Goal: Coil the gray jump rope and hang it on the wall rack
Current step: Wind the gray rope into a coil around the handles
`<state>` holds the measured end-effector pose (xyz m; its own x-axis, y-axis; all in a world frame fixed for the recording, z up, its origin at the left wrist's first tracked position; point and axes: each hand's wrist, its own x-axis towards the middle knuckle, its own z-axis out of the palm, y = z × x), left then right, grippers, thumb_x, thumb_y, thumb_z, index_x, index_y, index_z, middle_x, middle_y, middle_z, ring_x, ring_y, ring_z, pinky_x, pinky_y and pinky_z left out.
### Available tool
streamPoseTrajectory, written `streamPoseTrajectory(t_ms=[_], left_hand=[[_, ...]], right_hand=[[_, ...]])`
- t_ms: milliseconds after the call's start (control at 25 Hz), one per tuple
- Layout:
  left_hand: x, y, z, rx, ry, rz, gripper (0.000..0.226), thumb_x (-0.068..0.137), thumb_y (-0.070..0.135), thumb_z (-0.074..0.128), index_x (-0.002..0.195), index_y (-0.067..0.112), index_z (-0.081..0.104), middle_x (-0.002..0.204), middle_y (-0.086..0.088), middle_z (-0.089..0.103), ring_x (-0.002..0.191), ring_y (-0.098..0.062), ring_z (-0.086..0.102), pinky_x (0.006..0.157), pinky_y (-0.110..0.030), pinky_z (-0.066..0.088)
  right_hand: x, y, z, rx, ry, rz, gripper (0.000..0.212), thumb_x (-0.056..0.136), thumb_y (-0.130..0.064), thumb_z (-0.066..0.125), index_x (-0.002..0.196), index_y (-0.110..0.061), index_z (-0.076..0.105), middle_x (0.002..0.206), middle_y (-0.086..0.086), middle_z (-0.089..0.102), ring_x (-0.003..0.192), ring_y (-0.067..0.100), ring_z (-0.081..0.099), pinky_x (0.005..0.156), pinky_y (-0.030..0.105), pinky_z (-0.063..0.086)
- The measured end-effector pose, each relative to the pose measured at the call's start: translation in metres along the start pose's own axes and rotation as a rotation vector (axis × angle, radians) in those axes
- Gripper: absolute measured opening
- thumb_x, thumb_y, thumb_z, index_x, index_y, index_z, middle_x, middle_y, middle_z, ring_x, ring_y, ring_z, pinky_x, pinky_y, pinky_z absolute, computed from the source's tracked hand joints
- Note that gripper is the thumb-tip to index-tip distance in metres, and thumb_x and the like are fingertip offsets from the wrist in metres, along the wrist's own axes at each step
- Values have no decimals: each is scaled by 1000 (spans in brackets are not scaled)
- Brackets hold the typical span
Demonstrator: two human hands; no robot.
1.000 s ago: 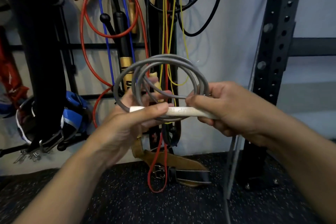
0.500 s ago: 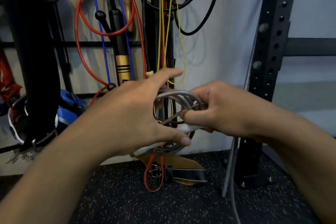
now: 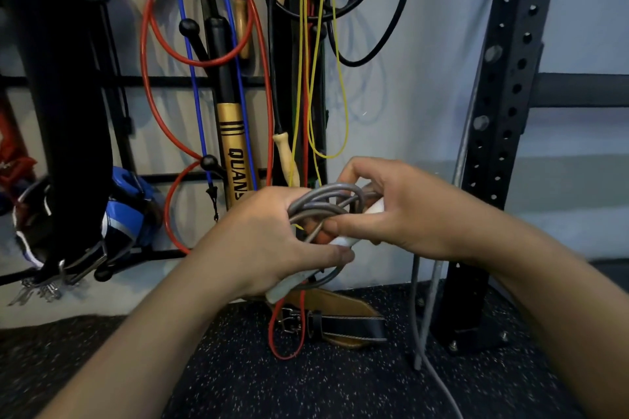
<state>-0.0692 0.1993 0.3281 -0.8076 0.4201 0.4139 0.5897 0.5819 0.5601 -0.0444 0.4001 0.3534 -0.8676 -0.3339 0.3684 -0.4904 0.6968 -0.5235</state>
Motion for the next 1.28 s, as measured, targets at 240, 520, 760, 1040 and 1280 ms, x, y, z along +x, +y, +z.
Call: streamPoseTrajectory(t_ms=[240, 520, 760, 1040, 1280], left_hand=[[-4, -8, -1, -421, 7, 57, 26, 67, 30, 91, 90, 24, 80, 80, 10, 82, 68, 2, 75, 59, -8, 52], [-2, -14, 3, -1109, 180, -4, 27, 71, 27, 90, 89, 11, 78, 64, -3, 74, 38, -1, 49, 32, -12, 38], [3, 1, 18, -1460, 384, -85, 27, 68, 45, 78, 78, 20, 82, 41, 9, 46, 29, -1, 38, 39, -14, 34], [11, 16, 46, -1564, 585, -106, 28, 80, 40, 74, 93, 15, 77, 64, -1, 69, 49, -7, 64, 51, -24, 60], [11, 12, 52, -1551, 524, -108, 32, 83, 40, 72, 97, 13, 79, 114, -25, 78, 104, -37, 78, 83, -46, 65]], right_hand=[[0, 10, -21, 437, 144, 20, 50, 79, -67, 69, 99, -20, 70, 49, -6, 49, 41, 11, 37, 39, 24, 36], [-7, 45, -37, 690, -23, 244, 61, 86, -70, 58, 76, -12, 73, 53, -3, 36, 41, 16, 32, 62, 40, 59], [0, 44, 2, 955, -50, 76, 57, 76, -71, 66, 97, -18, 67, 82, 3, 55, 61, 14, 39, 58, 29, 34], [12, 2, 55, 806, 290, -82, 47, 88, -56, 68, 111, -15, 66, 78, -1, 75, 60, -1, 67, 54, 10, 49], [8, -4, 68, 809, 551, -92, 27, 88, -21, 78, 90, 4, 67, 62, -5, 71, 56, 2, 67, 55, 14, 51]])
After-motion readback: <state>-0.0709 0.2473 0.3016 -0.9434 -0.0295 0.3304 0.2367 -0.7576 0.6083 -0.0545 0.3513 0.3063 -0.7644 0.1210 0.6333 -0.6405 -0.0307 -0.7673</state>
